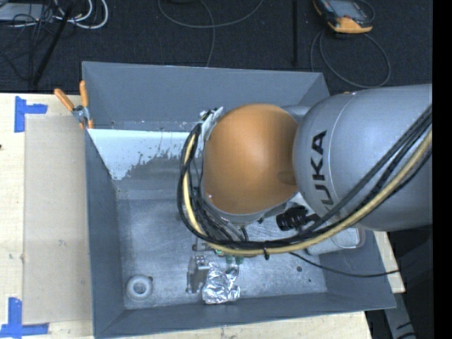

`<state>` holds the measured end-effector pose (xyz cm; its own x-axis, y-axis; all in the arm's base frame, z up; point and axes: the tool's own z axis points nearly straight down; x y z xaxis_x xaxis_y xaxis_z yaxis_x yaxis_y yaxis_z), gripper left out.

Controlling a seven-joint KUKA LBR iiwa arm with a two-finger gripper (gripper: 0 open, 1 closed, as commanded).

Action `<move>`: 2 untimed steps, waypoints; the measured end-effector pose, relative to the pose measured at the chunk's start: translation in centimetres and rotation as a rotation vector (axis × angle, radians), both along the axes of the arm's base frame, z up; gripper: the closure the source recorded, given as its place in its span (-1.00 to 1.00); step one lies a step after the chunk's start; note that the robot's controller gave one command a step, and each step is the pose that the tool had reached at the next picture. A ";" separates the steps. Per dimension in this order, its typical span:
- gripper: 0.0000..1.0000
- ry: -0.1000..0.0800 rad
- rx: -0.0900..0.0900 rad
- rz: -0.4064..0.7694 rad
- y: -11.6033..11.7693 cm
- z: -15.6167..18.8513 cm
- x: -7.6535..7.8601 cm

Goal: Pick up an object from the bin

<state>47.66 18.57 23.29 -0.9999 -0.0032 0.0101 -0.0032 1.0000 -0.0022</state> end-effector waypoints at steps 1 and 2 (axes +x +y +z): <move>-1.00 -0.002 0.002 0.307 -7.3 -9.0 -0.6; -1.00 -0.036 0.005 0.410 -11.2 -15.9 1.4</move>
Offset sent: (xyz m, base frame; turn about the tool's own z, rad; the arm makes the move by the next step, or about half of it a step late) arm -0.0053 -0.0715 -0.0877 -0.3082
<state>49.07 7.42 7.35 -0.9155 -0.4015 -0.0260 -0.4015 0.9158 -0.0051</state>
